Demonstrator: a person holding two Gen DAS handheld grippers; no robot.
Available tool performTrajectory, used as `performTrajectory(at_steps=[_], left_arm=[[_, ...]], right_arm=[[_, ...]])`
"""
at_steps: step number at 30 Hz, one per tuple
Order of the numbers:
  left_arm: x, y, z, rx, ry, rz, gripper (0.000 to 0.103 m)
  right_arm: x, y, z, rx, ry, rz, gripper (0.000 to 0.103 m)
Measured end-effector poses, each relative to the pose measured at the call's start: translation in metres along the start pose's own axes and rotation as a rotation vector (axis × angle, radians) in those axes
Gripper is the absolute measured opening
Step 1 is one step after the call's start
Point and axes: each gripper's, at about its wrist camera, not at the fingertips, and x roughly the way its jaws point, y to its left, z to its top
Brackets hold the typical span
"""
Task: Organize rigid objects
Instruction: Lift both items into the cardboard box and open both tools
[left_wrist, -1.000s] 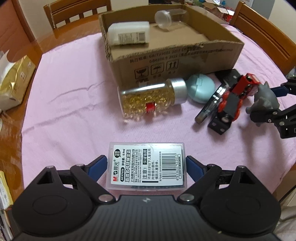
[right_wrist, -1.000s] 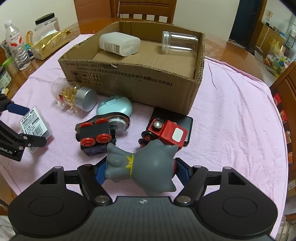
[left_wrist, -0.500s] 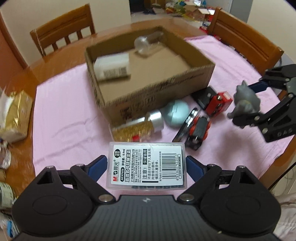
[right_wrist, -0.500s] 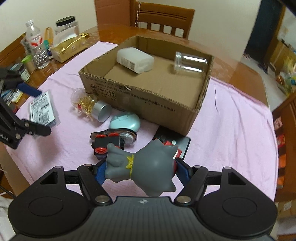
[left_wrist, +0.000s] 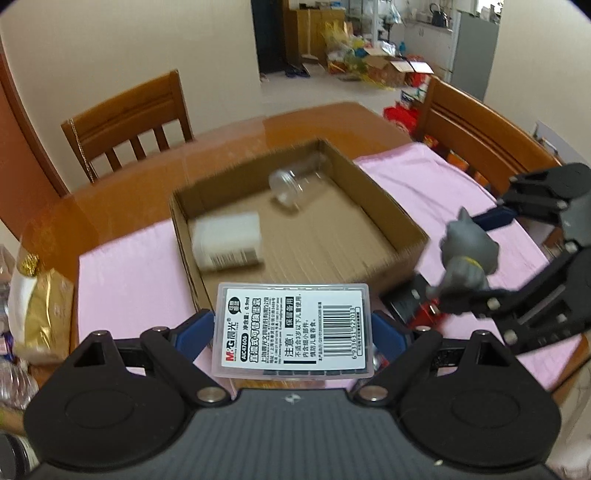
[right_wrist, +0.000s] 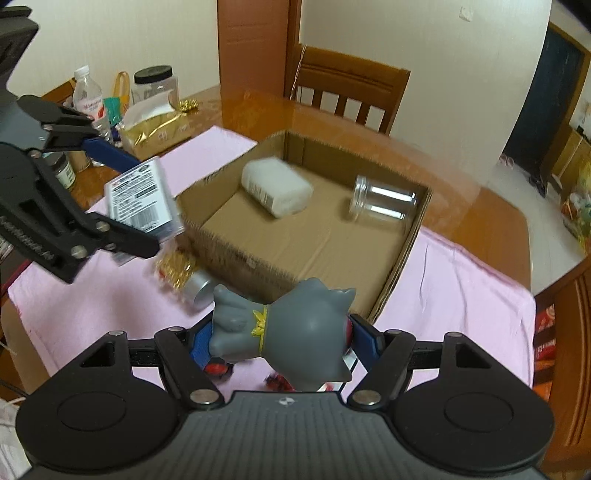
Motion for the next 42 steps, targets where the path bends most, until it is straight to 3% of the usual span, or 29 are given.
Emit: performTrajectory(at_steps=[12, 15, 18, 29, 39, 40, 42], left_arm=[[0.054, 0.023, 0.028, -0.093, -0.025, 0.058, 0.090], [0.063, 0.030, 0.026, -0.156, -0.045, 0.111, 0.092], [0.071, 0.040, 0.022, -0.223, -0.036, 0.117, 0.094], [0.038, 0.044, -0.008, -0.288, -0.084, 0.164, 0.099], [0.008, 0.047, -0.040, -0.347, -0.128, 0.256, 0.099], [0.008, 0.049, -0.042, -0.356, -0.126, 0.260, 0.099], [0.006, 0.053, -0.046, -0.368, -0.124, 0.267, 0.099]], right_arm=[[0.016, -0.019, 0.040, -0.043, -0.029, -0.032, 0.077], [0.021, -0.024, 0.046, -0.041, -0.029, -0.035, 0.077], [0.027, -0.027, 0.054, -0.039, -0.026, -0.038, 0.077], [0.065, -0.048, 0.083, 0.001, 0.009, -0.037, 0.077], [0.098, -0.063, 0.113, 0.050, 0.037, -0.051, 0.077], [0.102, -0.064, 0.117, 0.058, 0.037, -0.060, 0.078], [0.106, -0.066, 0.122, 0.071, 0.030, -0.085, 0.092]])
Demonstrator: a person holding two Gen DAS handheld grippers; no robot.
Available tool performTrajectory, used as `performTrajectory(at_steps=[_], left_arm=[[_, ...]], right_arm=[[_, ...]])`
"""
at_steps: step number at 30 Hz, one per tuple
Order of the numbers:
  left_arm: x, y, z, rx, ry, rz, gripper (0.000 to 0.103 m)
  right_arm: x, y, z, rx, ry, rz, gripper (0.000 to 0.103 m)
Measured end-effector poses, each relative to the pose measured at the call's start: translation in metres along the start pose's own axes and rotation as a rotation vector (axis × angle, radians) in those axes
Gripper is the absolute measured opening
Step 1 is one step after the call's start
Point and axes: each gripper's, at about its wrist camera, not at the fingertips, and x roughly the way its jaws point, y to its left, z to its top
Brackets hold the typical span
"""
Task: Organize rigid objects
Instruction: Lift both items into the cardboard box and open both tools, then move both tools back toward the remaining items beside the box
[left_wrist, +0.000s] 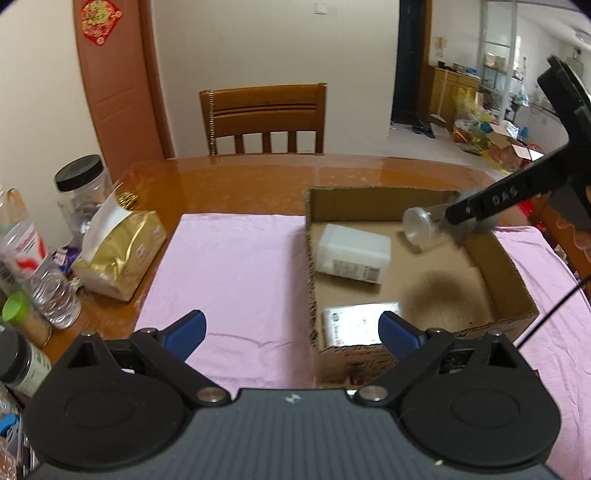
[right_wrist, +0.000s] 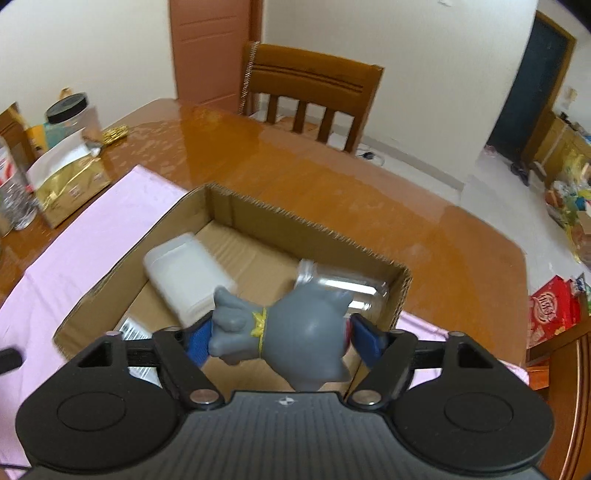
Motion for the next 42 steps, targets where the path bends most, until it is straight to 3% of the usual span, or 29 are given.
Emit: performTrajectory(at_steps=[1, 2, 13, 21, 26, 34, 42], left_arm=[[-0.001, 0.002, -0.001, -0.002, 0.002, 0.003, 0.099], [-0.001, 0.003, -0.002, -0.003, 0.003, 0.008, 0.099], [-0.006, 0.003, -0.014, 0.024, 0.016, 0.011, 0.099], [-0.010, 0.002, -0.026, 0.029, 0.030, 0.005, 0.099], [-0.010, 0.000, -0.031, 0.027, 0.048, -0.008, 0.099], [-0.013, -0.006, -0.037, 0.041, 0.057, -0.027, 0.099], [-0.013, -0.008, -0.041, 0.044, 0.066, -0.031, 0.099]], right_arm=[[0.000, 0.000, 0.002, 0.007, -0.003, -0.014, 0.101], [-0.002, -0.001, 0.002, 0.013, -0.014, -0.019, 0.103], [-0.032, 0.004, -0.027, 0.043, -0.025, -0.054, 0.103], [-0.050, 0.005, -0.077, 0.116, 0.026, -0.104, 0.103], [-0.040, -0.001, -0.112, 0.187, 0.108, -0.143, 0.103], [-0.016, -0.002, -0.150, 0.257, 0.191, -0.119, 0.103], [-0.025, 0.001, -0.174, 0.287, 0.211, -0.093, 0.103]])
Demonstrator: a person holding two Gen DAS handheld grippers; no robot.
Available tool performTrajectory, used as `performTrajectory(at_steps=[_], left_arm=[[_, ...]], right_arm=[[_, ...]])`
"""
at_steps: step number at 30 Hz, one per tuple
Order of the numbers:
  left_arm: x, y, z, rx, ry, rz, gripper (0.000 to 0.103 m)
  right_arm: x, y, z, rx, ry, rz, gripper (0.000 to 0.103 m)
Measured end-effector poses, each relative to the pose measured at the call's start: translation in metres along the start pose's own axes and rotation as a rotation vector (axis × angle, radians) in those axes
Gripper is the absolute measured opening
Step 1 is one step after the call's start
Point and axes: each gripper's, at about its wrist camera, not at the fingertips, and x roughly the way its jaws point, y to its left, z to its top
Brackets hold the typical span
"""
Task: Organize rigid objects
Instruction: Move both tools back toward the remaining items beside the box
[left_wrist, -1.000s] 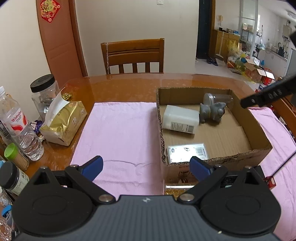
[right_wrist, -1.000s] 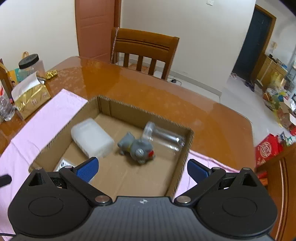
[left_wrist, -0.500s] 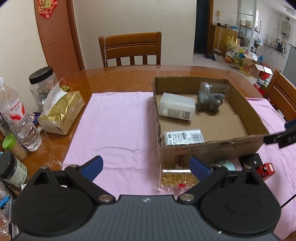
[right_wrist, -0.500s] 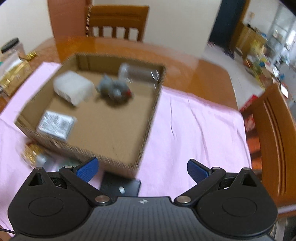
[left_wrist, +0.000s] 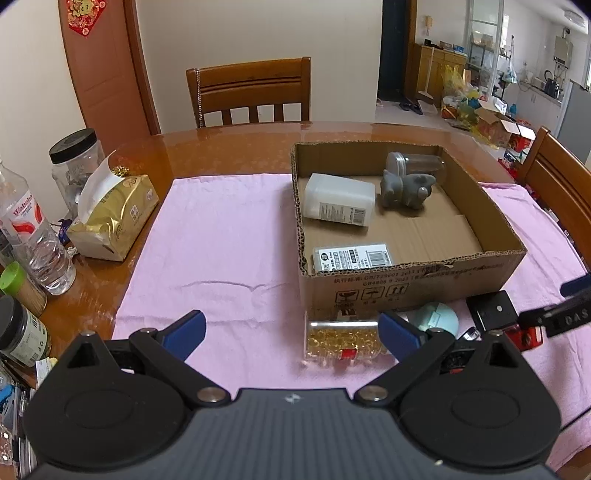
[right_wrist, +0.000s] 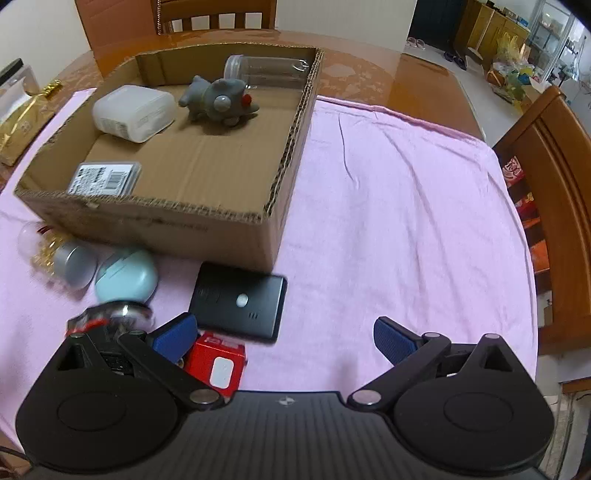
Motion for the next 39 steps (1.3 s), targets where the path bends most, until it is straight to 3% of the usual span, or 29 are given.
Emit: performTrajectory(at_steps=[6, 11, 19, 30, 39], left_arm=[[0.002, -0.005, -0.001, 0.007, 0.005, -0.015, 0.099], [0.005, -0.014, -0.001, 0.027, 0.012, -0.040, 0.099], [0.018, -0.023, -0.011, 0.037, 0.061, -0.083, 0.099], [0.065, -0.030, -0.030, -0.004, 0.149, -0.120, 0.099], [0.080, -0.044, -0.025, 0.021, 0.113, -0.115, 0.099]], right_arm=[[-0.019, 0.006, -0.024, 0.025, -0.035, 0.044, 0.103], [-0.014, 0.032, -0.042, -0.032, -0.042, 0.090, 0.103], [0.013, 0.029, -0.066, -0.060, 0.006, -0.005, 0.103], [0.012, 0.015, -0.073, -0.040, -0.024, 0.020, 0.103], [0.011, 0.014, -0.080, -0.032, -0.047, 0.016, 0.103]])
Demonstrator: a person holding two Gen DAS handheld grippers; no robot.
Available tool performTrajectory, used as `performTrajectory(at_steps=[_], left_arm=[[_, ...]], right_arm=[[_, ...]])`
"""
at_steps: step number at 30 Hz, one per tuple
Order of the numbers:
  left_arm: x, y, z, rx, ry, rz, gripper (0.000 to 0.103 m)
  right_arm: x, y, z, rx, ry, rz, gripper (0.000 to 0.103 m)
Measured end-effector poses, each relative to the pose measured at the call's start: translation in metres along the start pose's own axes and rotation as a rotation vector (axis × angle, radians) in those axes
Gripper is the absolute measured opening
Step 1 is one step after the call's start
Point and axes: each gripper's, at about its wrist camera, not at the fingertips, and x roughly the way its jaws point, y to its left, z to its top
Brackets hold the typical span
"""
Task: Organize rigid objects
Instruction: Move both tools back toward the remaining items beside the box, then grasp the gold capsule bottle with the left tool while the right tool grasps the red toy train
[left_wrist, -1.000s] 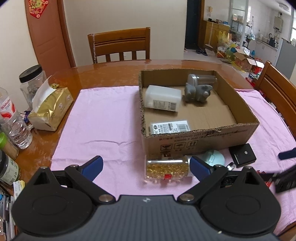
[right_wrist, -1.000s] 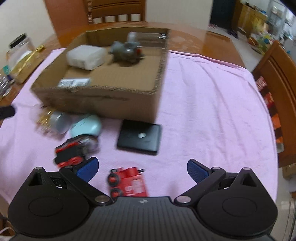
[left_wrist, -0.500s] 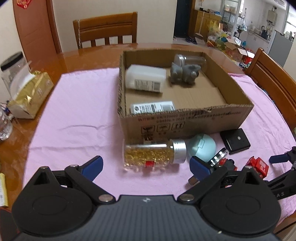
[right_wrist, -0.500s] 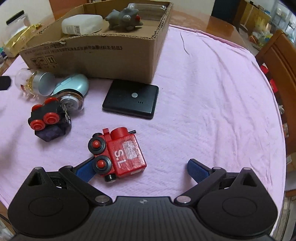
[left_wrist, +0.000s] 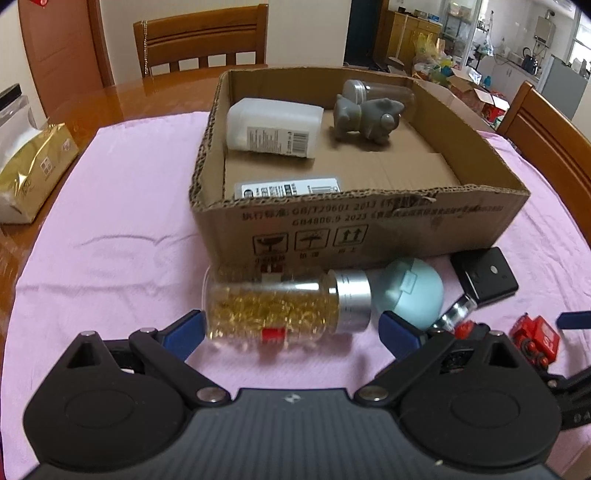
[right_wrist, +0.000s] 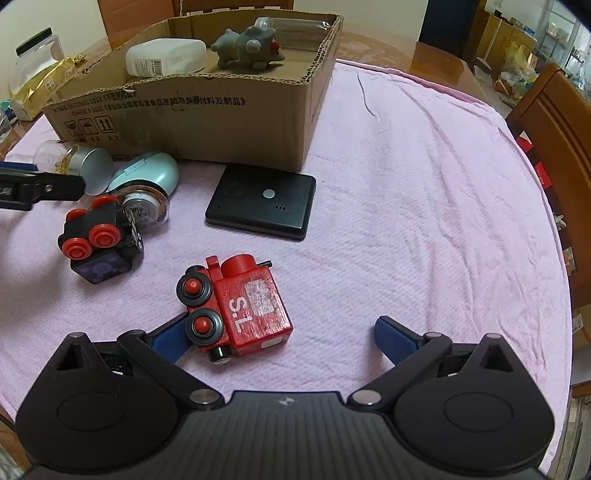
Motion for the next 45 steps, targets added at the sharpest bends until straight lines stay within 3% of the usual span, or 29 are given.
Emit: performTrajectory(at_steps=[18, 24, 35, 45], left_arm=[[0.012, 0.014, -0.006, 0.084, -0.013, 0.061, 0.101], [0.016, 0.014, -0.003, 0.051, -0.010, 0.054, 0.101], [0.021, 0.012, 0.001, 0.040, -0.005, 0.061, 0.101], [0.022, 0.011, 0.005, 0.037, -0.008, 0.085, 0.101]], right_arm=[[-0.002, 0.000, -0.002, -0.003, -0.017, -0.001, 0.103], [-0.002, 0.000, -0.003, -0.031, -0.024, 0.013, 0.103], [0.004, 0.026, 0.014, -0.223, 0.016, 0.110, 0.103], [0.004, 0.030, 0.016, -0.283, 0.037, 0.142, 0.102]])
